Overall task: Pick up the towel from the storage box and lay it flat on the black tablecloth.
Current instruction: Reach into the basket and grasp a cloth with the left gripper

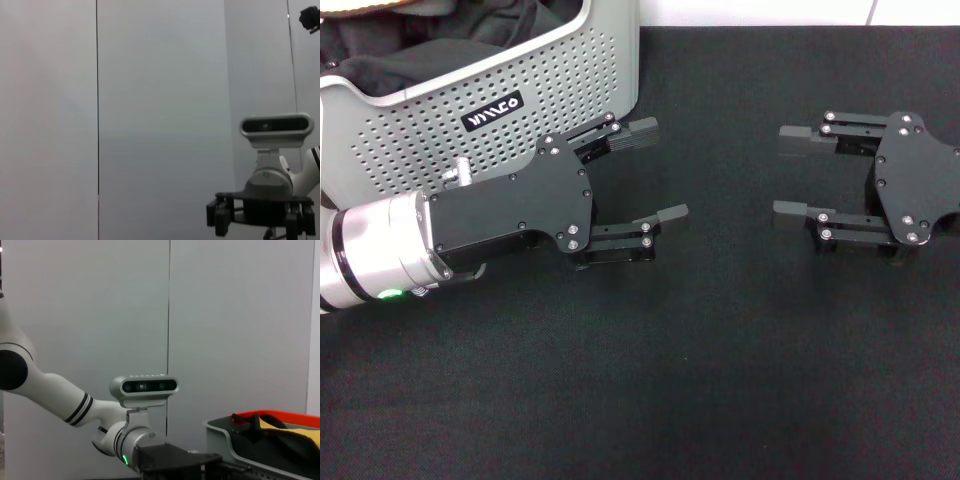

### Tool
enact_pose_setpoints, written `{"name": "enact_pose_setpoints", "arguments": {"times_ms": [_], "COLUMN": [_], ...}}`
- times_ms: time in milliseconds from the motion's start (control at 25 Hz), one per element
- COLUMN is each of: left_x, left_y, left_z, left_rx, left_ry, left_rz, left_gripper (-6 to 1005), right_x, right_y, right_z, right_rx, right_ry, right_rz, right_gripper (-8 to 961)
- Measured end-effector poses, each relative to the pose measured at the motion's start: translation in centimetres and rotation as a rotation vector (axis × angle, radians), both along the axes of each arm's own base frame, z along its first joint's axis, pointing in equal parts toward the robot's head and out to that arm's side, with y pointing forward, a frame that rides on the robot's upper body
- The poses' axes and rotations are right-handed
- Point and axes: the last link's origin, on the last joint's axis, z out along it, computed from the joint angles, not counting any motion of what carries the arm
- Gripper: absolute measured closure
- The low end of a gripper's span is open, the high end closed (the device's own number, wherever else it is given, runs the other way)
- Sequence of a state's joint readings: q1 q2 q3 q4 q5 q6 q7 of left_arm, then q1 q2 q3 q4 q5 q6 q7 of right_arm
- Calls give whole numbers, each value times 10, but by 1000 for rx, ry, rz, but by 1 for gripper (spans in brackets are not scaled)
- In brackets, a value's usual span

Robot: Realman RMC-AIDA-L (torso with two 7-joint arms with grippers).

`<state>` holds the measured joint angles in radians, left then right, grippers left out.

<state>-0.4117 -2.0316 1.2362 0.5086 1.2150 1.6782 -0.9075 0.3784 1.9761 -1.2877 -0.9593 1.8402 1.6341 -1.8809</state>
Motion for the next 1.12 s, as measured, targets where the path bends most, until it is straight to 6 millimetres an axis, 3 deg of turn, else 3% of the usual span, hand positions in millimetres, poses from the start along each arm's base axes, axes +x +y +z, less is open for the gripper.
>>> {"name": "enact_pose_setpoints", "arguments": {"times_ms": [440,600,960,1120], "left_x": [4,-3,-31,-29], "left_y": [-3,-7,-11,-6], "left_z": [-5,-1,65,90], "left_rx": [-15,14,265,275], "left_ry": [-28,-53,-326,-383], "left_rz": [15,48,269,287], "left_gripper": [112,112,113,117], "right_x": [9,12,14,17], "right_y": [-3,-4,-6,-7], "right_z": [-3,-3,-3,-3], "right_rx": [4,6,14,15], "right_ry": [7,9,22,21], "right_rz": [-22,-23,-38,-46], "right_gripper": [323,323,323,323]}}
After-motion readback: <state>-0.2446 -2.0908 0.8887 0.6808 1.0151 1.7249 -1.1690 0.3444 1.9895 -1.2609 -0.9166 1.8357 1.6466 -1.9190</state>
